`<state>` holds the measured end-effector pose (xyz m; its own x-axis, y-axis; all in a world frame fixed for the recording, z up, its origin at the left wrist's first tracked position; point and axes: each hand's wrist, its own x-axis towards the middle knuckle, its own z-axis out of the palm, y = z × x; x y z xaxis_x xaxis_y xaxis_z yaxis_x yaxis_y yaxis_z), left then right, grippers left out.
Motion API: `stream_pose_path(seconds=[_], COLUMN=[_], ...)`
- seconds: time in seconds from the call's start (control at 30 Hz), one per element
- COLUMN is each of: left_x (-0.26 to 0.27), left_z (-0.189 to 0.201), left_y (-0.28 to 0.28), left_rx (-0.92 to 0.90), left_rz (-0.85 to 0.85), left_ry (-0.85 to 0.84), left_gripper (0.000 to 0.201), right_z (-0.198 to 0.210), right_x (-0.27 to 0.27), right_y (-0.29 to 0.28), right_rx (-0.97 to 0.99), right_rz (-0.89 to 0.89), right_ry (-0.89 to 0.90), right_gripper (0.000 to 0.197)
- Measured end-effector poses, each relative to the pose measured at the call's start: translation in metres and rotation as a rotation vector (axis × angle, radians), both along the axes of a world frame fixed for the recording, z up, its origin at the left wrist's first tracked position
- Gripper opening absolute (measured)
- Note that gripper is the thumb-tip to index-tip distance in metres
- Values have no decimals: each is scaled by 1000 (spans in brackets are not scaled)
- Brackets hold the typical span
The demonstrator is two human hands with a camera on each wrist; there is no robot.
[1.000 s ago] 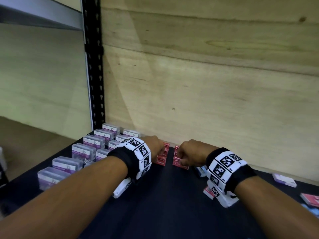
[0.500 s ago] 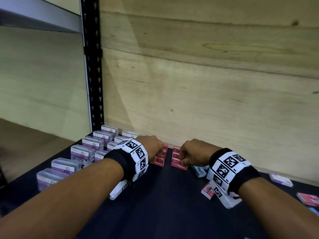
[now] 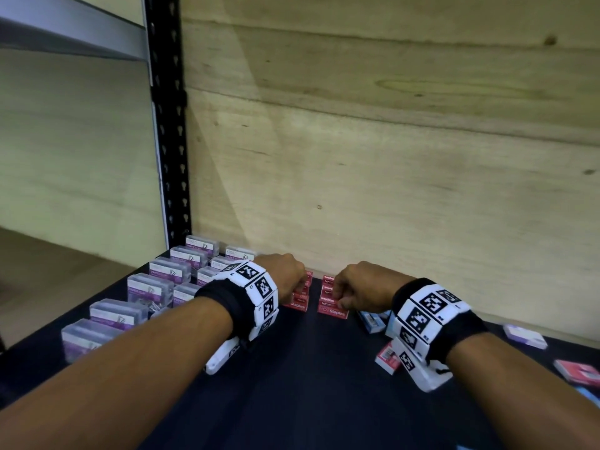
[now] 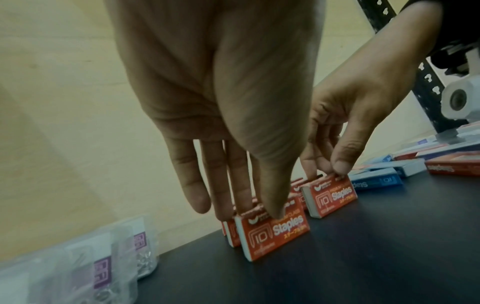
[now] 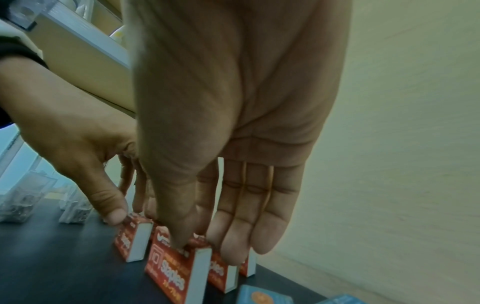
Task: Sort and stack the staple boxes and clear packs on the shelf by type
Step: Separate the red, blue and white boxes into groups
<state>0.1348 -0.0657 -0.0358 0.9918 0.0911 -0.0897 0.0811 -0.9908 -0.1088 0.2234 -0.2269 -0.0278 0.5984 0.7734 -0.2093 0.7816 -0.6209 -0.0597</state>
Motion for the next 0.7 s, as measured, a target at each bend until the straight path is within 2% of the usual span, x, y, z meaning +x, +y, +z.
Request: stream_pose_path(seconds=[0.1, 0.3, 0.5, 0.7], left_x=[-4, -11, -13, -7], left_z=[7, 22, 17, 0], left_y=[-3, -36, -92, -131], left_rx=[27, 28, -57, 2], left_rz=[-19, -108, -228, -273], left_ry=[-64, -118, -26, 21], left_gripper=[30, 29, 27, 32], right_z=[7, 22, 32, 30], right_x=[1, 6, 4, 2], right_y=[-8, -52, -112, -157], right_rx=[-8, -12, -73, -118], right_rz=[-8, -116, -242, -360], right_ry=[-7, -43, -70, -74], right_gripper=[30, 26, 29, 25])
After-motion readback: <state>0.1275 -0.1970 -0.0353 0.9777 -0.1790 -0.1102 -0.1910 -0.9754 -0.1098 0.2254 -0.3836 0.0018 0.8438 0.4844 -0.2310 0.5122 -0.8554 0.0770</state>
